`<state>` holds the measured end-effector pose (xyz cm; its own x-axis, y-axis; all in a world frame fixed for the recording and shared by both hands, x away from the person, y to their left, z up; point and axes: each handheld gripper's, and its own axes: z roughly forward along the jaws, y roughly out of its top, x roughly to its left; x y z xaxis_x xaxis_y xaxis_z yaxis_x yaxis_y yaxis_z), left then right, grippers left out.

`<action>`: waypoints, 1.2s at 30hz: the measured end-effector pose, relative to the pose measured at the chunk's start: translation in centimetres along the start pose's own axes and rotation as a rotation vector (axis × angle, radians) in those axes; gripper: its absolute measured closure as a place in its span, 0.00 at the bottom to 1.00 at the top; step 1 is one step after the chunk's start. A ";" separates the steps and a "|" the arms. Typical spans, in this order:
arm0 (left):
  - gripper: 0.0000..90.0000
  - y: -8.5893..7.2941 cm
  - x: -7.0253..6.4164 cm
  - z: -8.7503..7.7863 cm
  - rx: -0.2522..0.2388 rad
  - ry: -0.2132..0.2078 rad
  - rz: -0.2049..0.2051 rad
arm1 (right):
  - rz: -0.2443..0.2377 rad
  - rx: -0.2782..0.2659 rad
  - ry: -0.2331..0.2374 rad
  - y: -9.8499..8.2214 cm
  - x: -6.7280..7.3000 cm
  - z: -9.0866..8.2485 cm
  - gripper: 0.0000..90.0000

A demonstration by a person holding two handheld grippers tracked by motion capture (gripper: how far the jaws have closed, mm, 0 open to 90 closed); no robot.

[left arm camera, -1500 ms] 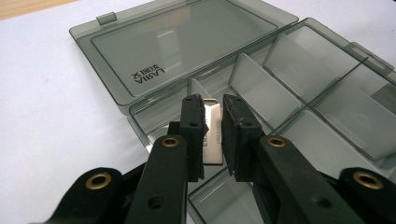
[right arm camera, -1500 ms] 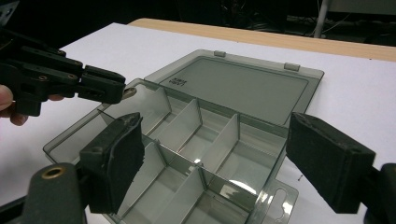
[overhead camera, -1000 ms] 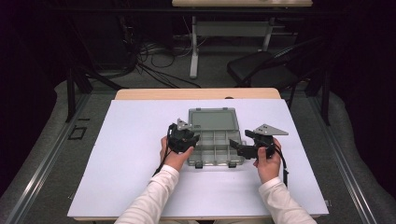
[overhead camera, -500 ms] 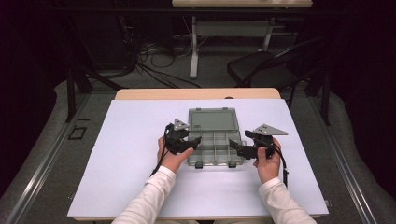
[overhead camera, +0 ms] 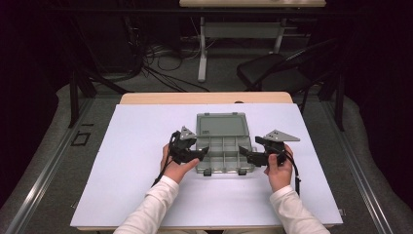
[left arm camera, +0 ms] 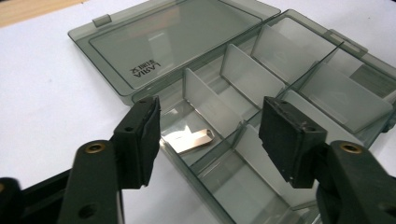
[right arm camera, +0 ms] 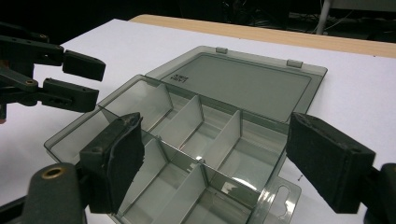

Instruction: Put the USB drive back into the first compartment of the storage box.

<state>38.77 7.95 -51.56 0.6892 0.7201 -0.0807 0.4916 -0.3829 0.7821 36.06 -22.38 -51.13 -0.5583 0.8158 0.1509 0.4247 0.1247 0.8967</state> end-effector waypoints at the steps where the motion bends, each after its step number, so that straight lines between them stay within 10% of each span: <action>1: 0.37 -0.1 0.1 0.1 -0.005 -0.009 -0.002 | 0.001 -0.001 0.002 0.0 0.0 0.0 0.21; 36: 0.41 -3.4 0.3 1.4 0.088 0.012 0.000 | 0.000 0.007 -0.015 0.1 0.0 -0.4 0.20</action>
<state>38.04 8.66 -55.13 0.6828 0.7269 -0.0731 0.5372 -0.4318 0.7246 35.85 -22.62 -50.91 -0.5476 0.8242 0.1447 0.4295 0.1283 0.8939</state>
